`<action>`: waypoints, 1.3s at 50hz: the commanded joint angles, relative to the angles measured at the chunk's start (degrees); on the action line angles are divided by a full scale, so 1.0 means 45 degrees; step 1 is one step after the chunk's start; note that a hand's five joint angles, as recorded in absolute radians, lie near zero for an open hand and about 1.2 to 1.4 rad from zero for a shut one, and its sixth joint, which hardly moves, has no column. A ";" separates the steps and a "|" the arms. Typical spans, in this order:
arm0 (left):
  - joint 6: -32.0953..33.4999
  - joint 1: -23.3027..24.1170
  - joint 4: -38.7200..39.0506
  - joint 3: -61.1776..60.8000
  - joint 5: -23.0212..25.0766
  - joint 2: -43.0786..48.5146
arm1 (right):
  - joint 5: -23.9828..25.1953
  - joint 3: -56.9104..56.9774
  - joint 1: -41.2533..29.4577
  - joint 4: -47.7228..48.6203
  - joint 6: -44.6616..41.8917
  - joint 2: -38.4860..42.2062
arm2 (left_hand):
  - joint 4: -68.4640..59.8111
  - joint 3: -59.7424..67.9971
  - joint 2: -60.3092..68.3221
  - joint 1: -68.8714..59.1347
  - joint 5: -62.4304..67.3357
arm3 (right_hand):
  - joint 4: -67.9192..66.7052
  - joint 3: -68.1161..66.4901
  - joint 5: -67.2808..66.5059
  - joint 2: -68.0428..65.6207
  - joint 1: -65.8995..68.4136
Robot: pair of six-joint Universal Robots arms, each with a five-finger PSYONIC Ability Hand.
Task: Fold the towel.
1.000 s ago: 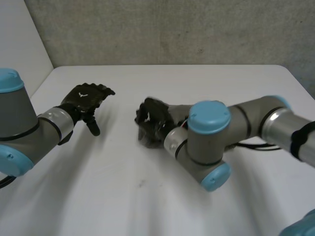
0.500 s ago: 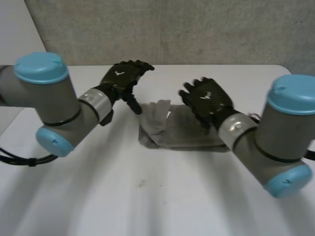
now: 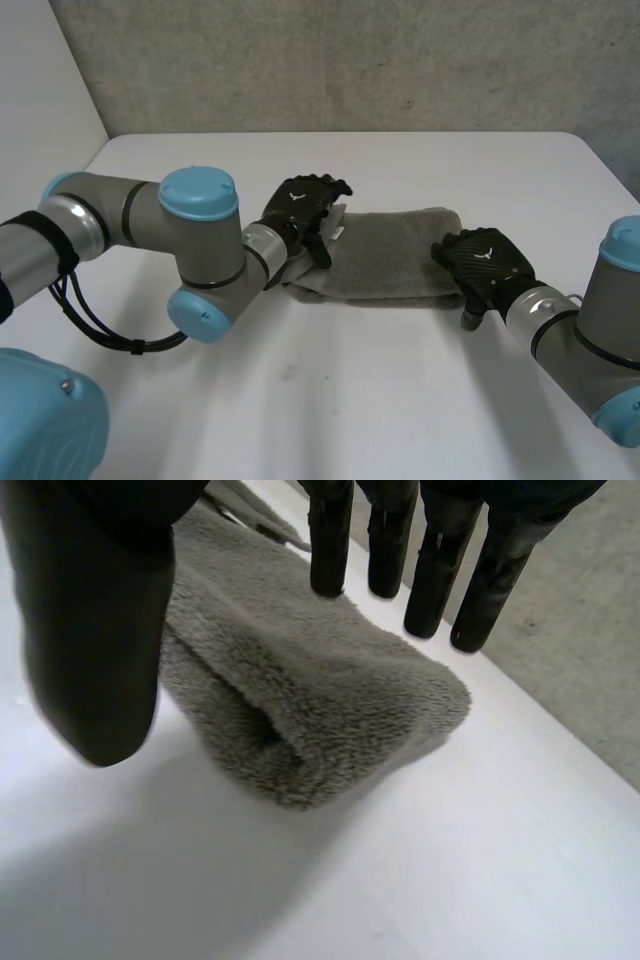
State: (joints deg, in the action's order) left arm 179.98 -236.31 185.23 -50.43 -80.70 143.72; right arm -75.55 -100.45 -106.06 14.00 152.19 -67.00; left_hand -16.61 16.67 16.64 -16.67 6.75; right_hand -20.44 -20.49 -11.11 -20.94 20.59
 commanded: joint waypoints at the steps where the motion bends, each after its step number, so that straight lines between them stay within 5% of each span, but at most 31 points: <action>1: 0.0529 -0.0201 -0.0107 0.0524 -0.1714 0.0640 | 0.0031 0.0055 0.0308 0.1088 -0.0070 0.0804 | -0.0673 0.0660 0.0666 -0.0660 0.0641 | -0.1435 -0.1425 -0.1287 -0.1325 0.1403; 10: 0.1039 -0.0436 -0.0381 -0.0492 -0.1911 0.0543 | 0.0011 0.0486 0.0425 0.1166 -0.0187 0.1549 | -0.0523 0.0510 0.0516 -0.0510 0.0491 | -0.4015 -0.4005 -0.3867 -0.3905 0.3982; 17: 0.0960 -0.0378 -0.0362 -0.1797 -0.1911 -0.0528 | -0.0066 0.0681 0.0698 0.1147 -0.0614 0.1588 | -0.0374 0.0361 0.0367 -0.0361 0.0342 | -1.3224 -1.3214 -1.3076 -1.3114 1.3192; 28: 0.0843 -0.0358 -0.0284 -0.4628 -0.1833 -0.3632 | -0.0008 0.0076 0.1088 0.0309 -0.2450 -0.0676 | 0.0036 -0.0049 -0.0043 0.0049 -0.0068 | -1.3235 -1.3224 -1.3087 -1.3125 1.3202; 37: 0.0335 -0.0475 0.0225 -0.5960 -0.1813 -0.5414 | 0.0070 0.1462 0.0894 -0.0807 -0.3761 -0.0658 | 0.0449 -0.0462 -0.0456 0.0462 -0.0481 | -1.3235 -1.3224 -1.3087 -1.3125 1.3202; 51: 0.0121 -0.1373 0.0283 -0.6371 -0.1852 -0.6273 | 0.2139 0.5561 -0.4882 -0.0923 -0.3839 0.2871 | 0.0598 -0.0612 -0.0606 0.0612 -0.0630 | -1.3235 -1.3224 -1.3087 -1.3125 1.3202; 61: -0.0192 -0.1432 0.0557 -0.6234 -0.1813 -0.6234 | 0.0929 0.5759 -0.5649 -0.1549 -0.3683 0.4010 | 0.0598 -0.0612 -0.0606 0.0612 -0.0630 | -1.3235 -1.3224 -1.3087 -1.3125 1.3202; 63: -0.0192 -0.1394 0.0829 -0.6098 -0.1774 -0.6176 | -0.0237 0.5448 -0.5610 -0.1549 -0.3062 0.3175 | 0.0524 -0.0537 -0.0531 0.0537 -0.0556 | -0.1948 -0.1937 -0.1800 -0.1838 0.1915; 64: -0.0192 -0.1393 0.0830 -0.6097 -0.1774 -0.6176 | -0.0243 0.5447 -0.5610 -0.1549 -0.3058 0.3170 | 0.0524 -0.0537 -0.0531 0.0537 -0.0556 | -0.1885 -0.1875 -0.1737 -0.1775 0.1852; 65: -0.0211 -0.1354 0.1024 -0.5962 -0.1755 -0.6098 | -0.0668 0.5195 -0.5494 -0.1568 -0.2575 0.2648 | 0.0450 -0.0463 -0.0457 0.0463 -0.0482 | 0.2260 0.2271 0.2408 0.2370 -0.2293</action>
State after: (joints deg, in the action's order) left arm 179.18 -242.83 187.60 -78.61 -88.84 115.60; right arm -70.35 -74.37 -132.08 7.48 135.80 -48.95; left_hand -12.89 12.82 12.86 -13.00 2.86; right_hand -58.93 -59.08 -48.90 -58.64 57.43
